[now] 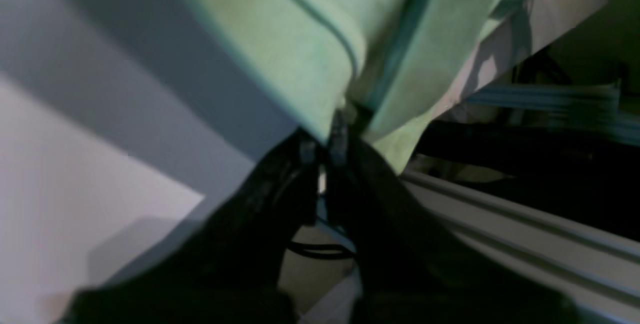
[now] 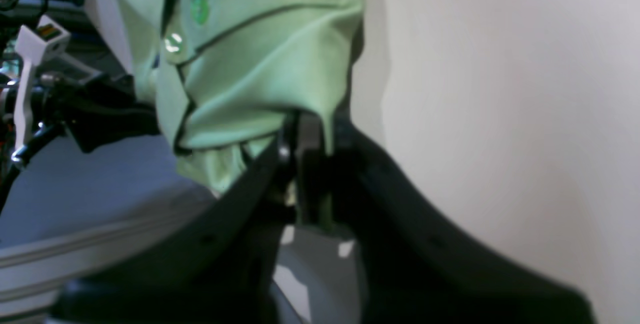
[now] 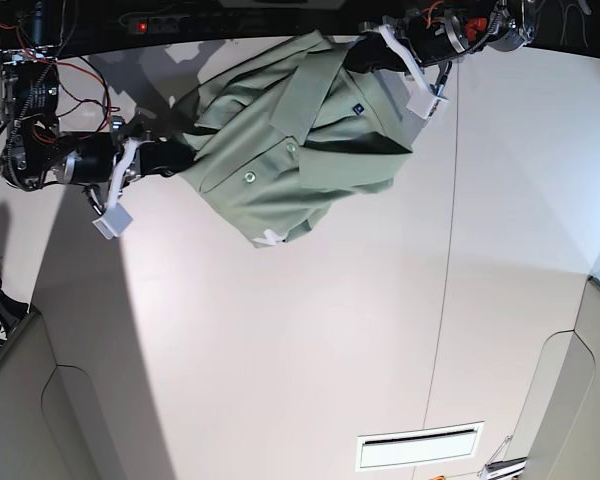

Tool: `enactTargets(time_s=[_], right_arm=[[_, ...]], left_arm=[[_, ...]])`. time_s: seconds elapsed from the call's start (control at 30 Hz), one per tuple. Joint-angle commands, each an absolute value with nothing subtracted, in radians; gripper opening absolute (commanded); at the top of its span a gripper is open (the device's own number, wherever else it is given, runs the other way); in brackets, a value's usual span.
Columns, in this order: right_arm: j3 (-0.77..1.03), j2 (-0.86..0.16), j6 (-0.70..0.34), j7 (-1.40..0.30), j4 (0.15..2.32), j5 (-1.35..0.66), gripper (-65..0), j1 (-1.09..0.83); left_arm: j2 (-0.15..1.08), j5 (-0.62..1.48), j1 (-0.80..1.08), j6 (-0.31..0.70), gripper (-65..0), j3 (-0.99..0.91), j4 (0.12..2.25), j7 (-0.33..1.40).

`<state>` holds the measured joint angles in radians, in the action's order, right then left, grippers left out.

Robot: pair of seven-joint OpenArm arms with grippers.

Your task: Fold the T-shirt properly

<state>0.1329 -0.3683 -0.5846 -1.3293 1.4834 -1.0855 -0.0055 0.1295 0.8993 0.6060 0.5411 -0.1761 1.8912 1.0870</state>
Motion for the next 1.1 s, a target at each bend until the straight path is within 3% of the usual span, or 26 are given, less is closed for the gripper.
enactTargets(time_s=[0.0,0.27,0.43,0.47,0.57,0.6,0.73,1.07], right_arm=[[0.156,-0.393,-0.591,-1.31,1.497,-1.1,-65.0,0.011],[0.171,-0.41,-0.588,-1.34,1.497,-1.136,-65.0,0.011],[0.171,-0.41,-0.588,-1.39,1.497,-1.237,-65.0,0.011],[0.171,-0.41,-0.588,-1.396,1.497,-1.246,-65.0,0.011],[0.171,-0.41,-0.588,-1.396,1.497,-1.26,-65.0,0.011],[0.171,-0.41,-0.588,-1.396,1.497,-1.271,-63.3,0.011],[0.171,-0.41,-0.588,-1.396,1.498,-1.31,-44.2,0.011],[0.182,-0.421,-0.588,-1.396,1.676,-1.305,-42.9,0.023]], left_arm=[[0.136,0.892,0.614,0.555,-65.0,-0.188,1.903,1.097],[0.136,0.923,0.612,0.566,-65.0,-0.191,1.903,1.103],[0.136,1.037,0.612,0.639,-65.0,-0.191,1.905,1.161],[0.136,1.06,0.612,0.649,-63.9,-0.191,1.905,1.177],[0.136,1.087,0.612,0.668,-47.0,-0.191,1.905,1.187],[0.136,1.089,0.612,0.667,-44.0,-0.191,1.905,1.187],[0.136,1.088,0.612,0.668,-43.0,-0.191,1.905,1.187],[0.137,1.088,0.612,0.668,-43.0,-0.191,1.906,1.198]])
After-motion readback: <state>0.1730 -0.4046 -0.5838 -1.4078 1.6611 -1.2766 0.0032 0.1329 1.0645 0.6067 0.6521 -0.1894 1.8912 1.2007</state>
